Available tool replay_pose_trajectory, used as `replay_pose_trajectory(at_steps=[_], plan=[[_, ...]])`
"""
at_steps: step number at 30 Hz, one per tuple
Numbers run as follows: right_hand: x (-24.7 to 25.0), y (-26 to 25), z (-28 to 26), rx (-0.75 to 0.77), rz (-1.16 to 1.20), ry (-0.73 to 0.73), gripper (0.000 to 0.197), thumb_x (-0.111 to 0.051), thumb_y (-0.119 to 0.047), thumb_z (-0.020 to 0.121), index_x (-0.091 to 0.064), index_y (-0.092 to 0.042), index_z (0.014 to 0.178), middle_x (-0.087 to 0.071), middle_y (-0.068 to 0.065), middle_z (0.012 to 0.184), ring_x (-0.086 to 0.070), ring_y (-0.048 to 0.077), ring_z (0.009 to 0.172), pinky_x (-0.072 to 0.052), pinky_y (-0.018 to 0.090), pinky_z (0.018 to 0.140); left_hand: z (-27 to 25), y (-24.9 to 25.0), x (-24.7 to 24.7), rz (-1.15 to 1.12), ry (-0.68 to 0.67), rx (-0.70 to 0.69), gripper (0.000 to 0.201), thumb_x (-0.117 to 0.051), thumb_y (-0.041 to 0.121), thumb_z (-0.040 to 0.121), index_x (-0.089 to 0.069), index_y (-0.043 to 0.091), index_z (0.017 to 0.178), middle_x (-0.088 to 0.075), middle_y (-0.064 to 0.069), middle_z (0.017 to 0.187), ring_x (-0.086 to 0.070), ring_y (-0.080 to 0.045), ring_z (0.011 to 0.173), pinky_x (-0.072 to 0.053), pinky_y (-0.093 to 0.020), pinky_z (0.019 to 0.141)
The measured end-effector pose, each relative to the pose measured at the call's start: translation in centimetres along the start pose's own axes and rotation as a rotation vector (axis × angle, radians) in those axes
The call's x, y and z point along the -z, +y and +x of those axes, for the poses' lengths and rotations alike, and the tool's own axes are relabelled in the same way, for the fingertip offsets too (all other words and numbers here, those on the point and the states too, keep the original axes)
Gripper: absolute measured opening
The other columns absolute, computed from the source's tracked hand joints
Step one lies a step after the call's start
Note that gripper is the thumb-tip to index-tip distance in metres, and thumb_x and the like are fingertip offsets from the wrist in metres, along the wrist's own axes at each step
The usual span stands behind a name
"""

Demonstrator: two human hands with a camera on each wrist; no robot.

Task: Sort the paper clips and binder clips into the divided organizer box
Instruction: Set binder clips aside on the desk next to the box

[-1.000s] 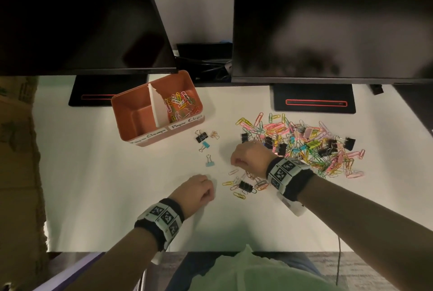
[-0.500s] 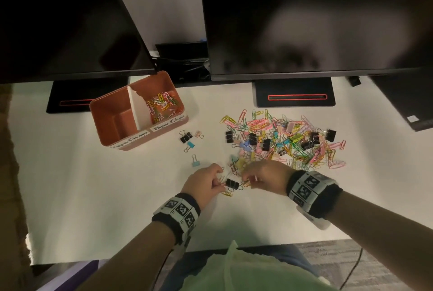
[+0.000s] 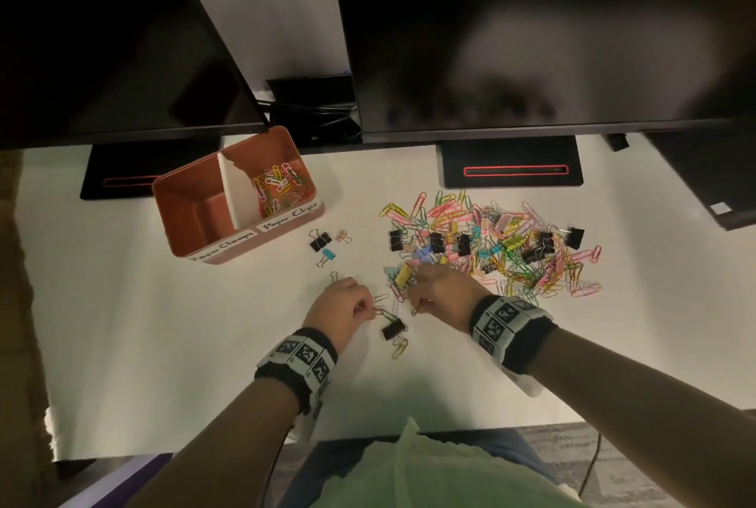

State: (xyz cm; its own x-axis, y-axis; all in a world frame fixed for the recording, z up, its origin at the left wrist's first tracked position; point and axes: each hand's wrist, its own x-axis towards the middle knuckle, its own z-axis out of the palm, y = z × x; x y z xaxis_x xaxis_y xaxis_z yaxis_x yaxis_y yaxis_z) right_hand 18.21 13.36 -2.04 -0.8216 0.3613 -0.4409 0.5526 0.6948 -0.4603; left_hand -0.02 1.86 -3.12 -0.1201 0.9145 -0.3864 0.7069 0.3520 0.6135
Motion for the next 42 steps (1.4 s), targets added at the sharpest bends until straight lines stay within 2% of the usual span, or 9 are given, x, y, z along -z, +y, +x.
replay_pose_trajectory(at_steps=[5,11,16,20,23,28,33,39,42], plan=[[0.2,-0.1,-0.2,0.022,-0.012,-0.012,0.015,-0.054,-0.017,0.089,-0.066,-0.013,0.098,-0.061,0.006,0.103,-0.054,0.024,0.102,-0.048,0.037,0.086,0.0,-0.4,0.4,0.028,-0.011,0.018,0.012,-0.064,0.019,0.083,-0.06,0.013,0.092,-0.056,0.001,0.085,-0.053,-0.014,0.082,-0.047,-0.028,0.078],[0.0,0.0,-0.7,-0.004,0.064,-0.043,0.019,-0.052,-0.017,0.09,-0.063,-0.013,0.105,-0.062,0.005,0.107,-0.055,0.022,0.102,-0.048,0.034,0.086,0.3,-0.4,0.1,0.046,-0.035,0.032,0.008,-0.06,0.015,0.086,-0.063,0.009,0.089,-0.048,0.002,0.087,-0.049,-0.016,0.086,-0.045,-0.03,0.084],[-0.4,-0.9,-0.2,0.072,0.127,-0.04,0.018,-0.055,-0.009,0.088,-0.063,-0.007,0.104,-0.06,0.009,0.105,-0.055,0.024,0.098,-0.047,0.036,0.087,-0.1,-1.1,0.1,0.054,-0.032,-0.017,0.003,-0.057,0.014,0.087,-0.058,0.011,0.086,-0.049,0.003,0.085,-0.047,-0.016,0.083,-0.041,-0.024,0.075],[-1.0,-1.1,0.6,0.033,0.087,-0.026,0.04,-0.054,-0.015,0.091,-0.048,-0.018,0.13,-0.056,0.007,0.125,-0.053,0.026,0.112,-0.046,0.041,0.095,-0.6,-2.0,0.1,0.053,-0.025,-0.056,0.002,-0.054,0.013,0.089,-0.055,0.012,0.089,-0.049,0.004,0.083,-0.046,-0.015,0.082,-0.039,-0.023,0.074],[-0.7,-0.8,1.2,0.015,0.053,-0.024,0.048,-0.054,-0.019,0.092,-0.04,-0.025,0.138,-0.054,0.008,0.126,-0.053,0.029,0.113,-0.048,0.04,0.094,-0.9,-2.5,0.1,0.007,0.006,-0.043,0.015,-0.056,0.015,0.089,-0.057,0.012,0.104,-0.051,0.006,0.087,-0.047,-0.011,0.085,-0.039,-0.022,0.079],[-0.4,-0.7,2.0,0.043,0.008,0.051,0.027,-0.056,-0.018,0.09,-0.061,-0.017,0.117,-0.057,0.012,0.107,-0.058,0.034,0.096,-0.052,0.042,0.079,-0.1,-1.4,0.0,-0.016,0.004,-0.1,0.028,-0.056,0.016,0.089,-0.058,0.012,0.117,-0.056,0.0,0.089,-0.049,-0.014,0.089,-0.039,-0.022,0.083],[-0.7,-0.3,2.3,0.042,0.021,0.145,0.008,-0.06,-0.015,0.087,-0.066,-0.01,0.087,-0.05,0.01,0.088,-0.052,0.028,0.075,-0.052,0.042,0.062,1.2,-0.9,-0.3,0.022,-0.003,-0.096,0.019,-0.057,0.014,0.088,-0.063,0.01,0.105,-0.059,-0.008,0.097,-0.051,-0.02,0.095,-0.043,-0.028,0.085],[-1.2,0.4,2.2,0.08,-0.023,0.175,0.008,-0.066,-0.002,0.077,-0.065,-0.009,0.073,-0.061,0.012,0.084,-0.063,0.032,0.078,-0.057,0.04,0.063,1.5,-0.6,-0.2,0.05,0.0,-0.075,0.013,-0.054,0.015,0.09,-0.063,0.007,0.096,-0.054,-0.008,0.1,-0.051,-0.021,0.095,-0.045,-0.034,0.086],[-1.1,0.4,2.0,0.085,-0.028,0.181,0.018,-0.07,0.006,0.067,-0.065,-0.011,0.071,-0.064,0.007,0.073,-0.063,0.026,0.067,-0.056,0.034,0.057,1.5,-0.8,-0.4,0.069,-0.013,-0.075,0.015,-0.053,0.015,0.09,-0.063,0.006,0.097,-0.052,-0.009,0.102,-0.052,-0.022,0.096,-0.045,-0.034,0.089]])
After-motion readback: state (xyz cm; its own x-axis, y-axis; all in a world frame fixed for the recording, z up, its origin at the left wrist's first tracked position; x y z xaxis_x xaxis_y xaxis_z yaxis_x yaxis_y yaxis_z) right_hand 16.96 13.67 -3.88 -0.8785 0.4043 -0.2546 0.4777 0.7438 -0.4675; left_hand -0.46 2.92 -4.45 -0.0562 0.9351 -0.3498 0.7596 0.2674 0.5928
